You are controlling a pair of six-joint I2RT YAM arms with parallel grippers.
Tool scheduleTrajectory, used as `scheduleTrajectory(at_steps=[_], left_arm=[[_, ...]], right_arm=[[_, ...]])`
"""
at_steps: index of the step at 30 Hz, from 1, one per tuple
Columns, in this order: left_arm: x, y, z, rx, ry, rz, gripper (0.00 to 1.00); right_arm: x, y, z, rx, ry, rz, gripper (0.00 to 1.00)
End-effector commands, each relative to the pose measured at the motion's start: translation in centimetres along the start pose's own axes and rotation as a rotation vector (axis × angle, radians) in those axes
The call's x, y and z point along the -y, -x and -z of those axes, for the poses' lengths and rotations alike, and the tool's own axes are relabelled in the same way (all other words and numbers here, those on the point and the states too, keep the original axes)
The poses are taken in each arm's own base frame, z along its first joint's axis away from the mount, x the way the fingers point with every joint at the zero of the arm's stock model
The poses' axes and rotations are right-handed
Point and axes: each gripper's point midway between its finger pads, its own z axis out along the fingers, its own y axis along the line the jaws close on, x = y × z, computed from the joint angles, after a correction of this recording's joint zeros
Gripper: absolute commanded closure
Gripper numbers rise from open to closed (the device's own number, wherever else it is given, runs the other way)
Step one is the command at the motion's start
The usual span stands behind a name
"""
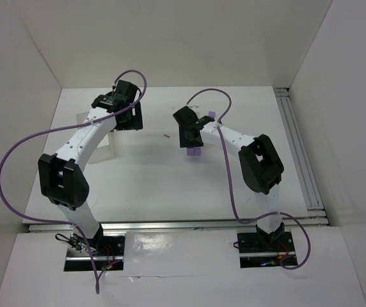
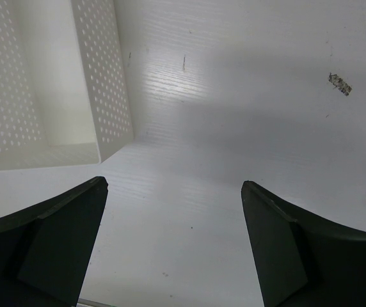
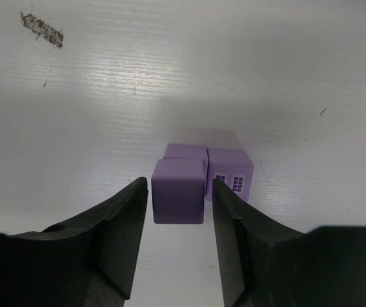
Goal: Build the wood block tower
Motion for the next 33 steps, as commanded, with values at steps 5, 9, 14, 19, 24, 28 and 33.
scheduleTrajectory(at_steps=[5,9,14,19,24,28,33], left_arm=[[0.1,1.3,0.7,0.039,-0.018,0.004,0.01],[0.1,1.3,0.7,0.039,-0.018,0.004,0.01],[0.3,1.2,0.7,0.036,-0.026,0.003,0.01],[0.3,1.2,0.7,0.036,-0.026,0.003,0.01],[0.2,0.9,0.5,0.028,-0.023,0.000,0.01],[0.2,0.9,0.5,0.028,-0.023,0.000,0.01],[0.1,0.7,0.5,0.020,-0.020,-0.003,0.01]], right_arm=[[-0.8,2.1,0.3,0.062,0.010,-0.030,0.45],[-0.6,2.5,0.6,0.076,0.007,-0.033,0.47],[-0.4,2.5,0.8,0.080,-0.001,-0.043,0.55],[-0.3,2.6,0.8,0.085,-0.009,-0.043,0.56],[-0.5,2.5,0.8,0.080,-0.001,-0.052,0.55],[-0.3,2.0,0.5,0.065,-0.009,-0.046,0.42],[-0.8,3.3,1.2,0.089,0.004,-0.047,0.13]])
